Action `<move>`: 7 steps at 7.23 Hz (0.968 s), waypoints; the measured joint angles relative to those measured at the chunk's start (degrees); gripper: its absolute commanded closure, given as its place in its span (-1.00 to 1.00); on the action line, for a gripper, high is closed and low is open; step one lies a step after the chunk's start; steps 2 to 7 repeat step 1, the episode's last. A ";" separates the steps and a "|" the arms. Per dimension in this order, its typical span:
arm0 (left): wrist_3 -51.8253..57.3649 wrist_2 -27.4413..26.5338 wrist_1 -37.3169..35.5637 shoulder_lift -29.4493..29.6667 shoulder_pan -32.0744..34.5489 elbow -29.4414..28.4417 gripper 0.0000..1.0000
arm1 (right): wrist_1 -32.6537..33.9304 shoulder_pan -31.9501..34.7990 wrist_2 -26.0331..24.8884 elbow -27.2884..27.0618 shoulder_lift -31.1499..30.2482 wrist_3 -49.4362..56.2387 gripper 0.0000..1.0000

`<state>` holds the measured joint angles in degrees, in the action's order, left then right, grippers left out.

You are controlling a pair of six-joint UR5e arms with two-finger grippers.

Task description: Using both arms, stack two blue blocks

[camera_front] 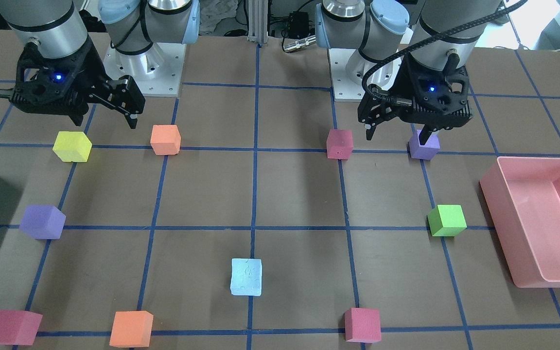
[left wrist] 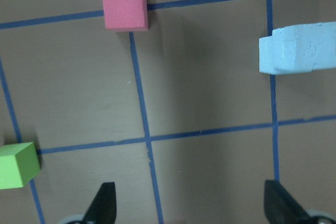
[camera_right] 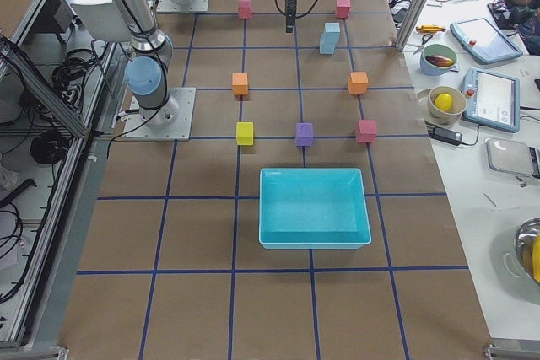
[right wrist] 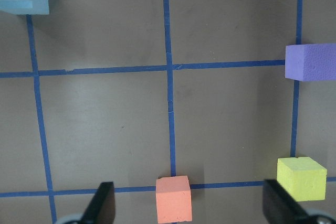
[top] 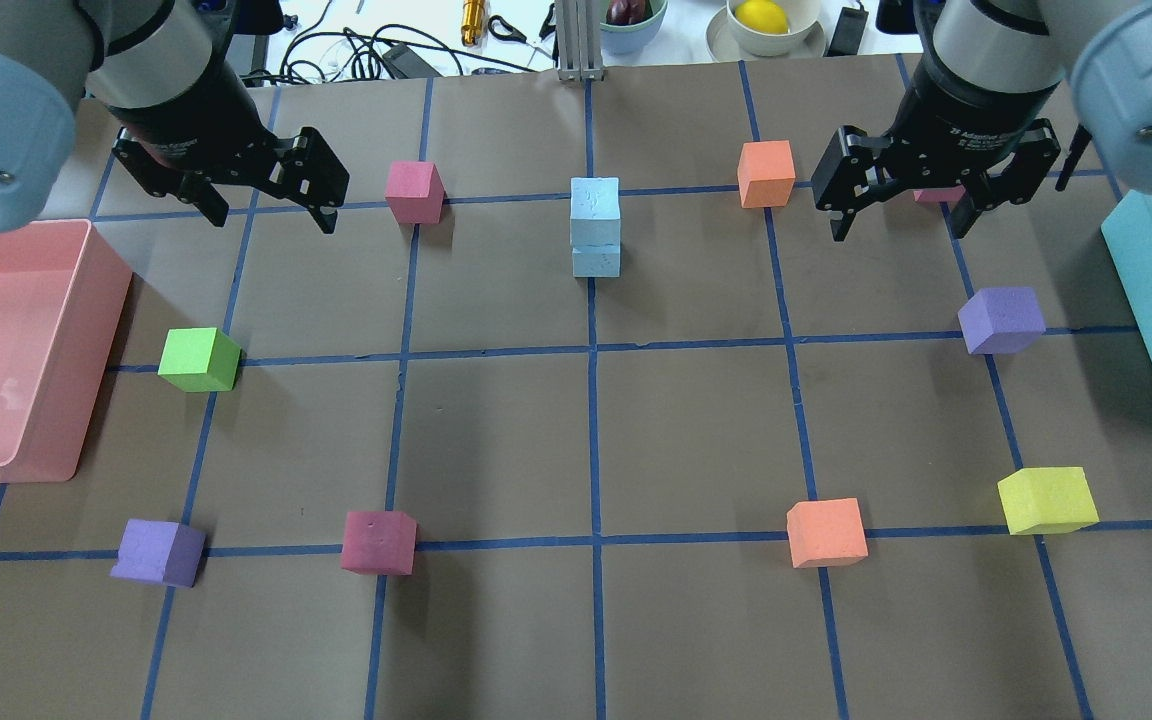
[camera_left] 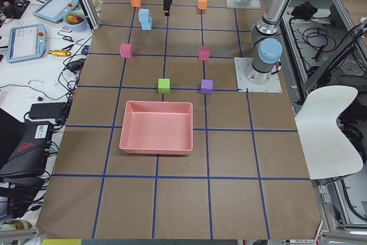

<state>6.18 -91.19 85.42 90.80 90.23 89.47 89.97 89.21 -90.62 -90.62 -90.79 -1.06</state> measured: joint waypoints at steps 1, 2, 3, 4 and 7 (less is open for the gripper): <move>0.31 0.06 -0.23 -0.26 -0.02 0.24 -1.00 | 0.06 0.01 0.13 -0.10 -0.13 0.00 -1.00; 0.31 0.06 -0.23 -0.26 -0.02 0.24 -1.00 | 0.06 0.01 0.13 -0.10 -0.13 0.00 -1.00; 0.31 0.06 -0.23 -0.26 -0.02 0.24 -1.00 | 0.06 0.01 0.13 -0.10 -0.13 0.00 -1.00; 0.31 0.06 -0.23 -0.26 -0.02 0.24 -1.00 | 0.06 0.01 0.13 -0.10 -0.13 0.00 -1.00; 0.31 0.06 -0.23 -0.26 -0.02 0.24 -1.00 | 0.06 0.01 0.13 -0.10 -0.13 0.00 -1.00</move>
